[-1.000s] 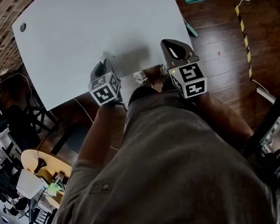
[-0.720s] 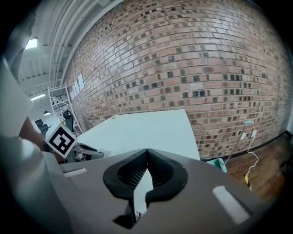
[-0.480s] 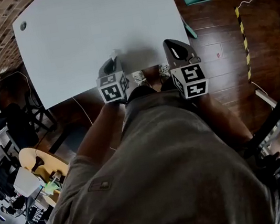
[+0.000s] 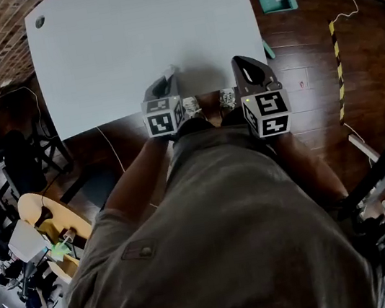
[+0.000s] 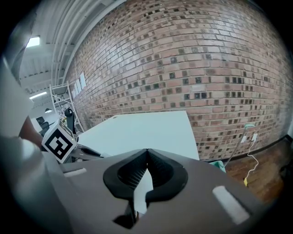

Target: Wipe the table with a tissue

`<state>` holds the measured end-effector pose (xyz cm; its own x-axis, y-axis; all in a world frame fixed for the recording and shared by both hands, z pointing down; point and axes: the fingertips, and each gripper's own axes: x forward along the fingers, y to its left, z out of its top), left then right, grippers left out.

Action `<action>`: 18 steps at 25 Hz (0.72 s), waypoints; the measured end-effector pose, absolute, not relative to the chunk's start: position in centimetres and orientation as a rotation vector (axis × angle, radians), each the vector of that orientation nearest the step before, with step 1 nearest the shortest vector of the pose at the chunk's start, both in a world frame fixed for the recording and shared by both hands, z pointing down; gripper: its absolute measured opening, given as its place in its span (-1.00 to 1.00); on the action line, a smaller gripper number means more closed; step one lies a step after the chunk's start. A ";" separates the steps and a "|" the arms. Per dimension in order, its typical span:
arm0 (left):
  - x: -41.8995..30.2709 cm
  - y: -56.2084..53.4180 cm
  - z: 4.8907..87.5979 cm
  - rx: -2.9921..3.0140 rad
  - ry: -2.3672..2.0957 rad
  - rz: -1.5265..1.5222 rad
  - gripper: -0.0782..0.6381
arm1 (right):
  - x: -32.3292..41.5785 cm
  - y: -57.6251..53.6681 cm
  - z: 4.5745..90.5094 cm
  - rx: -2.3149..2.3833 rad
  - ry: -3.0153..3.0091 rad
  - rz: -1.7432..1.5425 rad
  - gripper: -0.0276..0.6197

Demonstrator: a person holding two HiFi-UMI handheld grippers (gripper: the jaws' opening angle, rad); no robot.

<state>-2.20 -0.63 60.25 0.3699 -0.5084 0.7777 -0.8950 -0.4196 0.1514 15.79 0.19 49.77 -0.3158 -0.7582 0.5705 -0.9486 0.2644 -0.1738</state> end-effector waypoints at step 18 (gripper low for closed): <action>-12.9 -0.9 59.9 1.908 -1.457 0.823 -0.72 | 9.1 -2.1 48.7 1.401 -2.262 0.598 -0.87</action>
<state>-12.88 -0.88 59.95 0.2074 -0.6025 0.7707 -0.9710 -0.2223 0.0875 9.09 -2.11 48.73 -0.4097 -0.7278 0.5499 -0.9045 0.4023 -0.1415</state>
